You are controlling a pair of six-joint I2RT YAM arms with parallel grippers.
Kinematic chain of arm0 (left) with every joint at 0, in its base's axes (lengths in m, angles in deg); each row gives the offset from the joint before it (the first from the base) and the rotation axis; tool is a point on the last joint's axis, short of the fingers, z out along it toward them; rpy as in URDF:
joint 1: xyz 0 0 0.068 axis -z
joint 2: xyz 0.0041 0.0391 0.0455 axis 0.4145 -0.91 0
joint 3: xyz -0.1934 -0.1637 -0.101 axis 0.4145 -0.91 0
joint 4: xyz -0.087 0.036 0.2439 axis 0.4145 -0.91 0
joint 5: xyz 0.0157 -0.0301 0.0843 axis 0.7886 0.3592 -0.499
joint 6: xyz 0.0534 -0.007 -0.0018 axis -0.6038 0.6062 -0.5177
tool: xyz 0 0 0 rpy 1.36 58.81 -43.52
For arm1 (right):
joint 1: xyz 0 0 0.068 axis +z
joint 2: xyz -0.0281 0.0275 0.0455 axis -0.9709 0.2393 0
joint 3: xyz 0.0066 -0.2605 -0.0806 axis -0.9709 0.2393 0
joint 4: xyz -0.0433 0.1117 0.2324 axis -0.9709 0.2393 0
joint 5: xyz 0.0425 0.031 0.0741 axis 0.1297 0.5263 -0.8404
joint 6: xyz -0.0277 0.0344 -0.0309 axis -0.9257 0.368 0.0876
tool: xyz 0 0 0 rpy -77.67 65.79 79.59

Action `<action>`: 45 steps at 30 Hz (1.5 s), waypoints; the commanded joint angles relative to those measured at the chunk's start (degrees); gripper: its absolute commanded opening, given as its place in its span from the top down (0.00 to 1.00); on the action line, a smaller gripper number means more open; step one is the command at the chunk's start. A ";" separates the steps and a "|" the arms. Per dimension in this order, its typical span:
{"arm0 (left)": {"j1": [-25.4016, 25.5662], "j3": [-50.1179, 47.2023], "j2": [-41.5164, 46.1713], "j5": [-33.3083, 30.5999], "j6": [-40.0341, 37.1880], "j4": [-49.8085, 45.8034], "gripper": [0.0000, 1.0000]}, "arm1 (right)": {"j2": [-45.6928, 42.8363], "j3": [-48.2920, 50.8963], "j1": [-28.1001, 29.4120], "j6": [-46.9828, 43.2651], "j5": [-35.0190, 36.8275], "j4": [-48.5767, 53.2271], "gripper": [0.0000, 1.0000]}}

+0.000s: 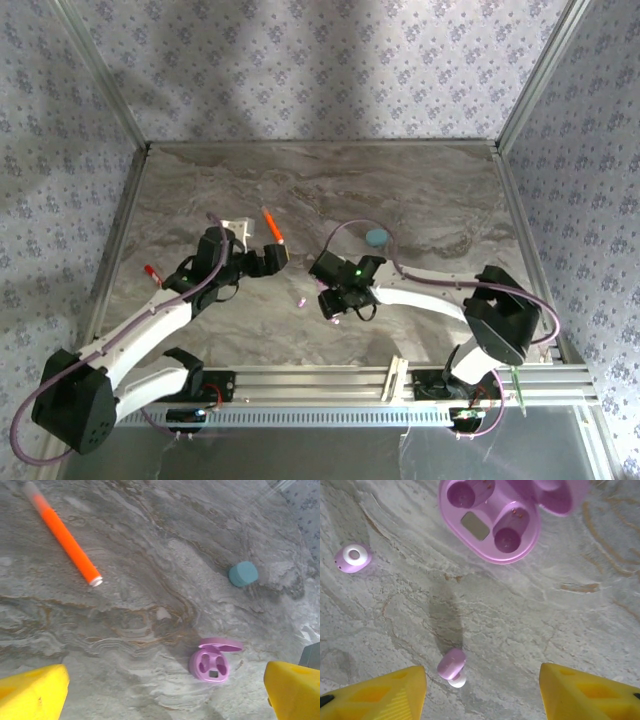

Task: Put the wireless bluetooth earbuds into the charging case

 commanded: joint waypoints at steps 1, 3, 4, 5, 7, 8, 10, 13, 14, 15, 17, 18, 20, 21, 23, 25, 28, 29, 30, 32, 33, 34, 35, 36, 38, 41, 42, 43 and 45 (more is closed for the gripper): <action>-1.06 -2.65 3.61 -0.95 -1.51 2.01 0.00 | 2.89 -2.78 1.47 1.84 1.72 3.14 0.38; -1.28 -3.38 4.44 -0.87 -1.34 2.05 0.00 | 4.53 -3.88 1.71 1.73 0.93 3.08 0.41; -1.29 -3.48 4.53 -0.84 -1.33 1.96 0.00 | 5.04 -4.24 1.69 1.88 0.46 3.02 0.41; -1.38 -3.44 4.62 -0.78 -1.33 1.81 0.00 | 5.65 -4.52 1.64 1.86 -0.01 3.02 0.41; -1.44 -3.49 4.91 -0.56 -1.38 1.69 0.00 | 6.61 -4.80 1.36 1.82 -1.25 2.86 0.41; -1.44 -3.58 5.10 -0.60 -1.33 1.62 0.00 | 7.06 -4.88 1.18 2.80 -2.19 2.47 0.42; -1.39 -3.58 5.29 -0.50 -1.37 1.53 0.00 | 7.81 -4.87 0.84 3.23 -3.70 1.70 0.45; -1.38 -3.51 5.46 -0.42 -1.34 1.42 0.00 | 9.16 -5.54 0.86 3.32 -4.86 1.56 0.50; -1.38 -3.57 5.47 -0.32 -1.34 1.49 0.00 | 9.53 -5.69 0.86 3.31 -5.03 1.62 0.52; -1.43 -3.57 5.47 -0.33 -1.35 1.44 0.00 | 9.82 -5.87 0.89 3.25 -5.31 1.74 0.53; -1.53 -3.57 5.47 -0.32 -1.33 1.50 0.00 | 10.12 -6.03 0.93 3.22 -5.55 1.64 0.55; -1.43 -3.58 5.47 -0.27 -1.33 1.51 0.00 | 10.12 -5.95 0.89 3.14 -5.72 1.60 0.56; -1.43 -3.58 5.34 -0.29 -1.33 1.51 0.00 | 10.12 -6.03 1.04 3.05 -6.01 1.55 0.58; -1.42 -3.54 5.38 -0.31 -1.33 1.59 0.00 | 10.11 -6.06 1.00 2.93 -6.14 1.50 0.59; -1.45 -3.58 5.29 -0.26 -1.34 1.60 0.00 | 10.12 -6.04 1.12 2.79 -6.45 1.30 0.60; -1.38 -3.58 5.20 -0.25 -1.33 1.68 0.00 | 10.03 -6.21 1.30 2.74 -6.61 1.09 0.61; -1.40 -3.58 5.20 -0.25 -1.36 1.69 0.00 | 10.12 -6.43 1.39 2.72 -6.94 1.09 0.61; -1.45 -3.58 5.20 -0.26 -1.33 1.69 0.00 | 10.16 -6.54 1.37 2.73 -7.06 0.95 0.61; -1.44 -3.58 5.20 -0.26 -1.33 1.69 0.00 | 10.03 -6.61 1.38 2.76 -7.18 0.89 0.62; -1.47 -3.64 5.20 -0.24 -1.33 1.69 0.00 | 9.96 -6.81 1.44 2.70 -7.37 0.73 0.62; -1.47 -3.58 5.20 -0.25 -1.33 1.60 0.00 | 10.03 -6.99 1.51 2.78 -7.41 0.83 0.62; -1.46 -3.58 5.29 -0.24 -1.33 1.60 0.00 | 10.12 -7.21 1.57 2.71 -7.61 0.87 0.62; -1.41 -3.58 5.37 -0.27 -1.33 1.53 0.00 | 10.12 -7.30 1.53 2.72 -7.62 0.86 0.62; -1.47 -3.58 5.38 -0.27 -1.33 1.51 0.00 | 10.22 -7.43 1.50 2.71 -7.56 1.14 0.62; -1.44 -3.58 5.38 -0.28 -1.33 1.51 0.00 | 10.13 -7.52 1.42 0.88 -6.98 1.76 0.63; -1.47 -3.67 5.38 -0.34 -1.33 1.51 0.00 | 9.36 -7.81 1.58 0.67 -4.93 3.31 0.63; -1.46 -3.67 5.38 -0.28 -1.36 1.51 0.00 | 9.08 -7.92 1.74 0.61 -4.02 3.83 0.63; -1.45 -3.62 5.45 -0.32 -1.33 1.51 0.00 | 8.81 -8.19 1.98 0.42 -2.81 4.70 0.63; -1.51 -3.69 5.55 -0.51 -1.34 1.49 0.00 | 8.81 -8.90 2.64 0.28 -0.44 6.72 0.65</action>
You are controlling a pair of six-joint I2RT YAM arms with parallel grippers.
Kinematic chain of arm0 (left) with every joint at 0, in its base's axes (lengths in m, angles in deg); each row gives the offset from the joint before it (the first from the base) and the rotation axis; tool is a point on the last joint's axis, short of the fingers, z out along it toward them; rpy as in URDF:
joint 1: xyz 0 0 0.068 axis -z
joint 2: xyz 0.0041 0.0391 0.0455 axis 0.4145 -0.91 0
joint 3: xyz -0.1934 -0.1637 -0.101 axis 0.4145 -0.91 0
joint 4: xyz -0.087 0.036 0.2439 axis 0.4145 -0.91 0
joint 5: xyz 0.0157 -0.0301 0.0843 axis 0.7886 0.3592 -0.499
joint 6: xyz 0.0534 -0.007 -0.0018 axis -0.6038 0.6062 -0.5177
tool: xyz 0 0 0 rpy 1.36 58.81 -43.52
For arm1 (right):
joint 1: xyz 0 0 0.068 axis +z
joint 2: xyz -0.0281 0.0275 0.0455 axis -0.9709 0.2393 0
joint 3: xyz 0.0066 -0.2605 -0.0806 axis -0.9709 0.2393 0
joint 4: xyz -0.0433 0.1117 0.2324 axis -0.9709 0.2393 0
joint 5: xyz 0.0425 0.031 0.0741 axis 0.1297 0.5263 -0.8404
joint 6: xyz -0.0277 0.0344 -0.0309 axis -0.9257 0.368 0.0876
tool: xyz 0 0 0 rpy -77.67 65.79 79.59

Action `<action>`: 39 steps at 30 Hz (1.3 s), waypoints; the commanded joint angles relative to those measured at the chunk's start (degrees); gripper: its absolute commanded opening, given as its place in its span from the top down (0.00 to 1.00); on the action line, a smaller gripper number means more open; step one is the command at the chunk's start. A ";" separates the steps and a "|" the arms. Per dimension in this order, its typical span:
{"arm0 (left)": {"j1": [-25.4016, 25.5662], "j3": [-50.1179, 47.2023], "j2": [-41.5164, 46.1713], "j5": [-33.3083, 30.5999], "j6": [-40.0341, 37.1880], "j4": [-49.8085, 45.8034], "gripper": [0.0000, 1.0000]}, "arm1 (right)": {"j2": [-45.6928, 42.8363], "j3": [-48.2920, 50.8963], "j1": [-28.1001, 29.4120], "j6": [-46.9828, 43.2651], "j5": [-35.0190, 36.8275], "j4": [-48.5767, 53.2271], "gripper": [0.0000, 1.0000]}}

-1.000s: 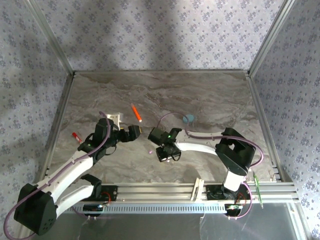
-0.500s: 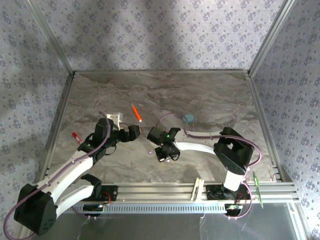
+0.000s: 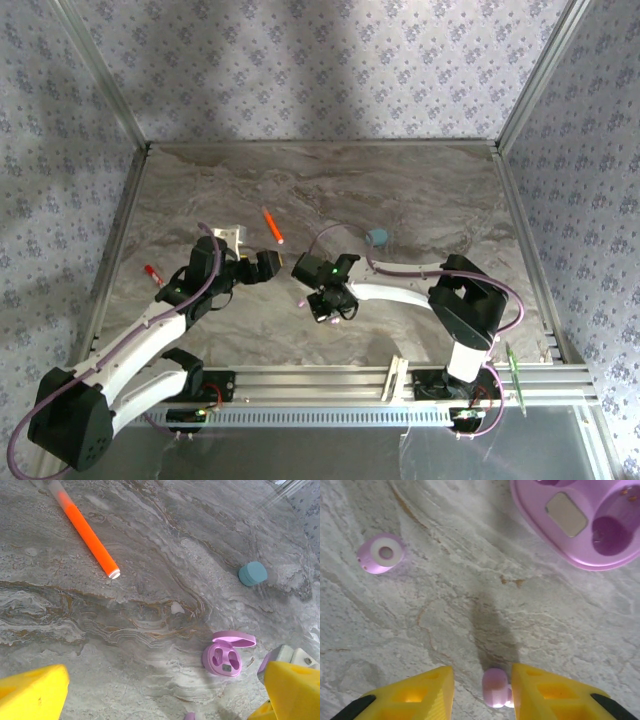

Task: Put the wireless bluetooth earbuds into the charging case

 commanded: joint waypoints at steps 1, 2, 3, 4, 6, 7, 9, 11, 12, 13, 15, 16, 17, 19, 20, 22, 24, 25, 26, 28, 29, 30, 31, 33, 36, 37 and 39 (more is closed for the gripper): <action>-0.50 0.03 1.03 -0.24 -1.01 1.18 0.00 | -0.34 -2.61 1.46 -0.98 5.49 5.53 0.66; -0.46 0.02 1.03 -0.57 -1.03 1.07 0.00 | -0.07 -3.01 1.85 -0.97 6.42 6.36 0.68; -0.48 0.11 1.03 -0.84 -1.09 0.94 0.00 | 0.31 -3.03 2.28 -0.90 7.31 7.10 0.69; -0.47 0.11 0.90 -1.17 -1.13 0.76 0.00 | 0.87 -4.76 2.84 -0.73 8.47 8.06 0.70; -0.76 0.33 0.27 -1.83 -1.03 0.23 0.00 | 2.23 -6.37 3.81 -0.44 10.22 9.76 0.72; -1.01 0.42 -0.14 -1.98 -0.94 -0.08 0.00 | 2.87 -6.94 4.29 -0.27 10.92 10.54 0.72; -1.83 0.55 -1.11 -1.81 -0.42 -0.27 0.00 | 4.05 -8.35 5.41 0.33 12.83 12.26 0.73; -3.00 0.31 -1.77 -0.97 0.19 -0.02 0.00 | 4.88 -9.21 6.12 0.55 14.40 13.63 0.73; -3.58 0.13 -1.87 -0.50 0.48 0.25 0.00 | 5.29 -9.50 6.49 0.55 15.03 14.16 0.73; -4.06 -0.12 -1.89 -0.10 0.76 0.46 0.00 | 5.56 -9.70 6.70 0.55 15.35 14.69 0.73; -5.07 -0.49 -1.78 0.46 1.32 0.68 0.00 | 6.12 -9.86 7.09 2.20 15.54 15.14 0.73; -5.65 -0.70 -1.72 0.81 1.65 0.87 0.00 | 6.38 -10.02 7.33 2.59 15.60 15.32 0.73; -6.22 -0.98 -1.54 1.12 1.95 0.98 0.00 | 6.56 -10.13 7.61 2.86 15.64 15.40 0.73; -7.34 -1.44 -1.22 1.70 2.54 1.18 0.00 | 6.89 -10.25 8.13 3.37 15.51 15.49 0.73; -7.93 -1.68 -1.01 1.97 2.81 1.26 0.00 | 7.10 -10.49 8.35 3.70 15.54 15.65 0.73; -9.17 -2.29 -0.37 2.55 3.44 1.57 0.00 | 7.67 -10.77 8.63 4.39 15.55 16.01 0.73; -10.39 -2.98 0.45 3.06 4.07 1.71 0.00 | 8.23 -10.82 8.72 4.98 15.64 16.15 0.73; -10.94 -3.24 1.18 3.13 4.41 1.80 0.00 | 8.49 -10.85 8.81 5.11 15.55 16.06 0.73; -11.45 -3.63 1.98 3.16 4.65 1.80 0.00 | 8.73 -10.85 8.88 5.18 15.44 15.94 0.73; -12.09 -4.33 3.70 3.08 4.86 1.88 0.00 | 9.02 -11.11 9.03 5.27 15.44 15.96 0.73; -12.28 -4.65 4.57 2.99 4.96 1.84 0.00 | 9.07 -11.19 9.08 5.29 15.38 15.96 0.73; -12.39 -4.87 5.33 2.92 5.03 1.80 0.00 | 9.21 -11.36 9.14 5.29 15.38 15.93 0.73; -12.46 -5.05 5.89 2.82 5.05 1.71 0.00 | 9.33 -11.45 9.16 5.29 15.33 15.97 0.73; -12.59 -5.24 6.77 2.76 5.06 1.56 0.00 | 9.65 -11.52 9.16 5.21 15.07 15.92 0.73; -12.68 -5.25 6.91 2.80 5.05 1.53 0.00 | 10.21 -11.80 9.16 5.12 14.86 15.93 0.73; -12.68 -5.25 6.87 2.77 5.00 1.53 0.00 | 10.36 -11.88 9.15 5.04 14.77 15.92 0.73; -12.68 -5.29 6.92 2.91 5.04 1.53 0.00 | 10.71 -12.01 9.12 5.01 14.70 15.92 0.73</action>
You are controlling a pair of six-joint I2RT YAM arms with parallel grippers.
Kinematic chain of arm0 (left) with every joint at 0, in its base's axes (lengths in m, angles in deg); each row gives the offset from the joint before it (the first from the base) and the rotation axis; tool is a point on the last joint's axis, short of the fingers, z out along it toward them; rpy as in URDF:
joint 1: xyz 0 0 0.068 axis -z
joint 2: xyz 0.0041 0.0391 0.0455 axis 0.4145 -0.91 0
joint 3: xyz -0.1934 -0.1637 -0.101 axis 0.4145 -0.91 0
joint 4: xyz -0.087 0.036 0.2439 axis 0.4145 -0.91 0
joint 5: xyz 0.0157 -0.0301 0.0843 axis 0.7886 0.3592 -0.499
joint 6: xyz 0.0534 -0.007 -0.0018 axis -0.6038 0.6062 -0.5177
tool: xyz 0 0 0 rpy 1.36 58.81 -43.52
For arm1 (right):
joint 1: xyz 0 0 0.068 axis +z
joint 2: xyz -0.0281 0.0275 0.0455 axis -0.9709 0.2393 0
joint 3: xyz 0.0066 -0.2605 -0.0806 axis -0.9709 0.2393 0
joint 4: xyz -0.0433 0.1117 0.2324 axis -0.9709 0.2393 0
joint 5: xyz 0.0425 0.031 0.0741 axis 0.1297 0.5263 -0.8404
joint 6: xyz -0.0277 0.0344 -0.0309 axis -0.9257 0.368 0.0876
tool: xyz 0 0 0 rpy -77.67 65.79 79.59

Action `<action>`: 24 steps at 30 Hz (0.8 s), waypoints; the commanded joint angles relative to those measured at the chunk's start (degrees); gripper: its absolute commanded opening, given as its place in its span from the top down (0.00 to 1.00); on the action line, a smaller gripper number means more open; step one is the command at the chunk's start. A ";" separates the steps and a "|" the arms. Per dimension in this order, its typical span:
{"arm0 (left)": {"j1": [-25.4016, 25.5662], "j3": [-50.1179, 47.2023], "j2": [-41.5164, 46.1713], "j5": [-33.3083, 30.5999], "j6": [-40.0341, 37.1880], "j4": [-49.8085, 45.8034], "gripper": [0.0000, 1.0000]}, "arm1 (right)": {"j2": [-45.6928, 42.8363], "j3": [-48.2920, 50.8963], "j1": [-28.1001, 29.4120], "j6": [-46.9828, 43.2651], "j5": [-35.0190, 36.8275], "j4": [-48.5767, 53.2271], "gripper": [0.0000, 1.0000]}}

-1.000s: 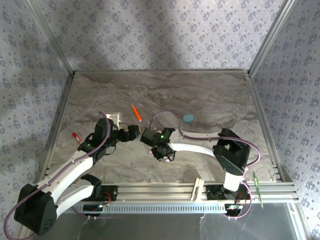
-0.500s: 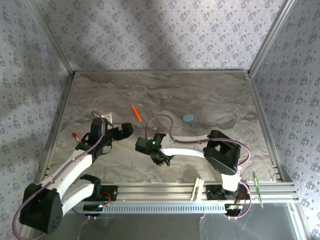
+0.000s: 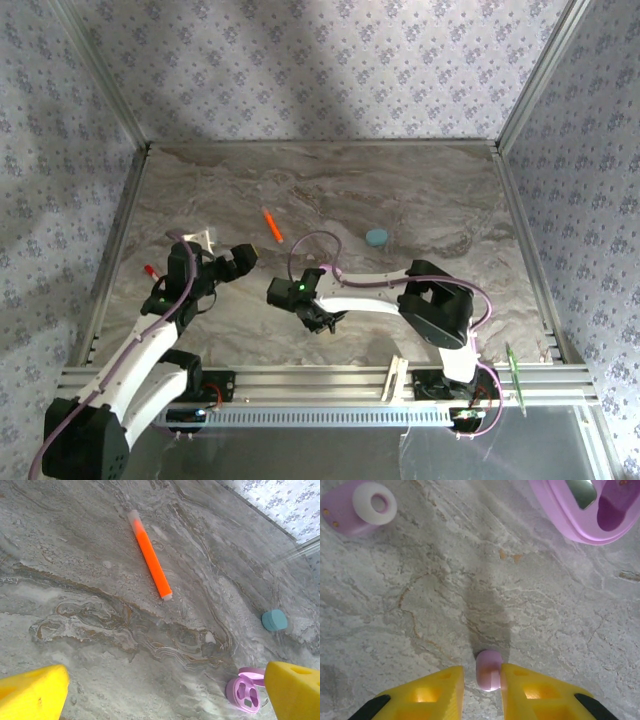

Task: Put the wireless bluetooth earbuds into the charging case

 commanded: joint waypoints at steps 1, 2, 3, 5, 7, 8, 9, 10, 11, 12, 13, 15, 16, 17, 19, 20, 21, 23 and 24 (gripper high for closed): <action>-0.40 -0.63 0.56 0.68 0.36 1.43 0.00 | 1.32 -1.55 0.33 1.31 0.75 2.03 0.73; -0.41 -0.64 0.64 0.77 0.36 1.42 0.00 | 1.50 -1.64 0.29 1.27 0.68 2.06 0.73; -0.41 -0.64 0.77 0.75 0.36 1.45 0.00 | 1.69 -1.63 0.24 1.27 0.60 2.08 0.73; -0.41 -0.72 1.07 0.75 0.36 1.45 0.00 | 1.87 -1.63 0.08 1.19 0.58 2.13 0.74; -0.41 -0.81 1.24 0.80 0.30 1.45 0.00 | 2.03 -1.54 -0.02 1.20 0.58 2.15 0.74; -0.41 -0.81 1.29 0.80 0.36 1.45 0.00 | 2.04 -1.50 -0.15 1.10 0.58 2.13 0.74; -0.41 -0.81 1.31 0.75 0.36 1.45 0.00 | 2.15 -1.50 -0.16 1.09 0.59 2.12 0.75; -0.41 -0.81 1.22 0.80 0.35 1.45 0.00 | 2.13 -1.53 -0.20 1.01 0.53 2.11 0.75; -0.41 -0.86 1.26 0.91 0.36 1.45 0.00 | 2.13 -1.53 -0.28 0.92 0.49 2.10 0.75; -0.41 -0.82 1.21 0.84 0.38 1.44 0.00 | 2.22 -1.51 -0.33 0.84 0.42 2.07 0.75; -0.41 -0.80 1.25 0.91 0.36 1.45 0.00 | 2.22 -1.63 -0.42 0.76 0.41 2.07 0.76; -0.41 -0.81 1.18 1.03 0.37 1.49 0.00 | 2.15 -1.66 -0.54 0.59 0.22 2.13 0.77; -0.41 -0.81 1.09 1.09 0.37 1.53 0.00 | 2.06 -1.61 -0.61 0.57 0.22 2.12 0.78; -0.41 -0.81 1.02 1.10 0.31 1.62 0.00 | 1.76 -1.50 -0.72 0.48 0.22 2.09 0.78; -0.41 -0.81 0.78 1.23 0.35 1.79 0.00 | 0.80 -1.33 -0.81 0.46 0.63 2.11 0.79; -0.41 -0.81 0.64 1.26 0.36 1.88 0.00 | 0.03 -1.03 -0.97 0.48 0.75 1.92 0.80; -0.41 -0.89 0.56 1.34 0.33 2.05 0.00 | -0.87 -0.77 -1.19 0.39 0.63 1.67 0.80; -0.41 -0.99 0.46 1.58 0.42 2.40 0.00 | -3.06 0.40 -1.81 0.17 -0.13 0.45 0.80; -0.41 -1.11 0.47 1.63 0.39 2.57 0.00 | -4.42 1.37 -2.32 -0.03 -1.03 -0.63 0.80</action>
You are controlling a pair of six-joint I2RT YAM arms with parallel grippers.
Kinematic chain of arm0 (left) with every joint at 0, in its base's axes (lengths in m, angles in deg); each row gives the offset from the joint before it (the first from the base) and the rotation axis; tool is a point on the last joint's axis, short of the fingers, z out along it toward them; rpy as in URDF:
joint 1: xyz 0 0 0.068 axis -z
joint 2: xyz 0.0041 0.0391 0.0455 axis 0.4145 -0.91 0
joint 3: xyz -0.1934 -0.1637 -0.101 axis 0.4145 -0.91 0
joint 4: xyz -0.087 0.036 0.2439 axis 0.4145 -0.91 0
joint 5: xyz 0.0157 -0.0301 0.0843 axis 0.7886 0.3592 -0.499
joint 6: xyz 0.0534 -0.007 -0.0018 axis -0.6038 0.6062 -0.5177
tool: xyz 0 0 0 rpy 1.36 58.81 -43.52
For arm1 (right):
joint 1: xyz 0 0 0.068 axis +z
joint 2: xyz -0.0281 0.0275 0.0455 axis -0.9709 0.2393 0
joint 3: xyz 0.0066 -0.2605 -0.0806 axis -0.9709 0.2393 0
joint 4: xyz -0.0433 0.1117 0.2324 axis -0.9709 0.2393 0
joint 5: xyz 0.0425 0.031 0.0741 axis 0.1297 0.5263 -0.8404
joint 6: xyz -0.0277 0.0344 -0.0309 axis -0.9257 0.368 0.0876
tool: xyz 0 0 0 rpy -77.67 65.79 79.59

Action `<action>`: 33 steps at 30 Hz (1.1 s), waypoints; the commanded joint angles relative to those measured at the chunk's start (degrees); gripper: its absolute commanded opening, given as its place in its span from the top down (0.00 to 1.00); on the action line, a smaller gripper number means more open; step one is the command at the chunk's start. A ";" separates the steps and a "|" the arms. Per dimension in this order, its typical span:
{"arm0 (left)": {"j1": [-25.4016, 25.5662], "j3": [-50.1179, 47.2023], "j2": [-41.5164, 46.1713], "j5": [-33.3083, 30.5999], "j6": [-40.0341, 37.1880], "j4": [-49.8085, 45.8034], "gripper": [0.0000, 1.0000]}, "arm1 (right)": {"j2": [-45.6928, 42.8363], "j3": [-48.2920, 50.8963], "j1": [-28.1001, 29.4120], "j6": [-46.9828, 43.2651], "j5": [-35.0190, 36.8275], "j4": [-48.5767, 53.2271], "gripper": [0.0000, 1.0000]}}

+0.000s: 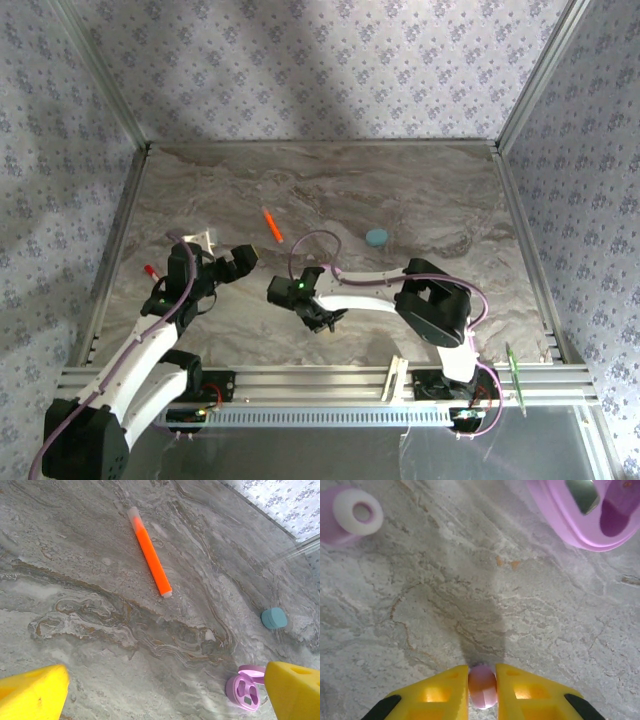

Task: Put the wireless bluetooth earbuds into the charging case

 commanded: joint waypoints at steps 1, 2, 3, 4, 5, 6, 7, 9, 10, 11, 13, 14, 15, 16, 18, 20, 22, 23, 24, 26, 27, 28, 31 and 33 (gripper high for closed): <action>-0.41 -0.68 0.05 1.43 0.38 2.63 0.00 | -5.92 2.35 -1.77 -0.24 -1.90 -1.54 0.80; -0.41 -0.72 -0.01 1.51 0.37 2.74 0.00 | -7.50 3.57 -2.51 -0.71 -3.16 -2.99 0.80; -0.41 -0.81 -0.11 1.63 0.38 2.89 0.00 | -9.09 4.79 -3.28 -0.90 -4.70 -4.67 0.80; -0.41 -0.88 -0.21 1.82 0.41 3.12 0.00 | -10.51 5.91 -4.20 -1.10 -6.33 -6.17 0.80; -0.41 -0.92 -0.37 2.08 0.46 3.39 0.00 | -11.96 6.62 -5.19 -1.43 -7.88 -7.91 0.80; -0.41 -1.01 -0.57 2.29 0.47 3.73 0.00 | -13.71 9.48 -6.35 -1.90 -9.93 -10.19 0.80; -0.41 -1.06 -0.81 2.63 0.55 4.11 0.00 | -15.19 10.72 -7.27 -2.12 -11.65 -11.86 0.80; -0.41 -1.19 -1.38 3.05 0.60 4.79 0.00 | -18.71 13.67 -9.89 -2.19 -16.21 -16.87 0.80; -0.41 -1.27 -1.65 3.14 0.63 4.98 0.00 | -19.83 14.64 -10.90 -3.66 -18.01 -18.55 0.80; -0.41 -1.24 -1.87 3.26 0.63 5.16 0.00 | -21.33 16.36 -12.73 -5.47 -21.55 -21.44 0.80; -0.41 -1.29 -2.25 3.66 0.71 5.55 0.00 | -23.75 19.21 -15.50 -5.54 -26.63 -26.05 0.80; -0.41 -1.43 -2.32 3.76 0.70 5.77 0.00 | -24.73 20.68 -17.35 -5.54 -29.41 -28.33 0.80; -0.41 -1.41 -2.41 3.89 0.69 5.97 0.00 | -25.57 21.97 -18.89 -5.46 -31.80 -30.46 0.80; -0.41 -1.45 -2.45 3.93 0.73 6.08 0.00 | -26.06 22.92 -20.21 -5.30 -33.51 -31.99 0.80; -0.41 -1.55 -2.74 4.28 0.79 6.47 0.00 | -26.73 24.84 -22.66 -5.08 -36.97 -35.20 0.80; -0.33 -1.56 -3.23 4.83 0.77 7.07 0.00 | -27.08 26.76 -25.06 -4.30 -39.80 -38.65 0.80; -0.16 -1.63 -3.96 5.27 0.90 7.72 0.00 | -27.36 28.84 -27.14 -3.08 -42.53 -42.76 0.80; -0.06 -1.63 -4.39 5.53 0.88 8.07 0.00 | -27.51 30.12 -28.08 -1.34 -43.52 -45.56 0.80; 0.10 -1.63 -4.81 5.61 0.99 8.39 0.00 | -27.59 31.18 -28.89 -0.38 -44.05 -47.87 0.80; 0.50 -1.54 -5.51 5.83 1.07 8.89 0.00 | -27.37 32.98 -29.89 0.86 -45.05 -51.73 0.80; 0.71 -1.47 -5.82 5.89 1.00 9.06 0.00 | -27.12 33.87 -30.42 1.58 -45.45 -53.44 0.80; 0.86 -1.50 -6.05 5.83 0.91 9.20 0.00 | -27.00 34.54 -30.82 2.14 -45.82 -54.99 0.80; 1.43 -1.32 -6.85 5.77 0.85 9.57 0.00 | -26.80 36.19 -31.56 3.19 -45.35 -58.16 0.80; 1.69 -1.21 -7.28 5.83 0.79 9.68 0.00 | -26.43 37.08 -32.15 4.02 -45.71 -59.93 0.80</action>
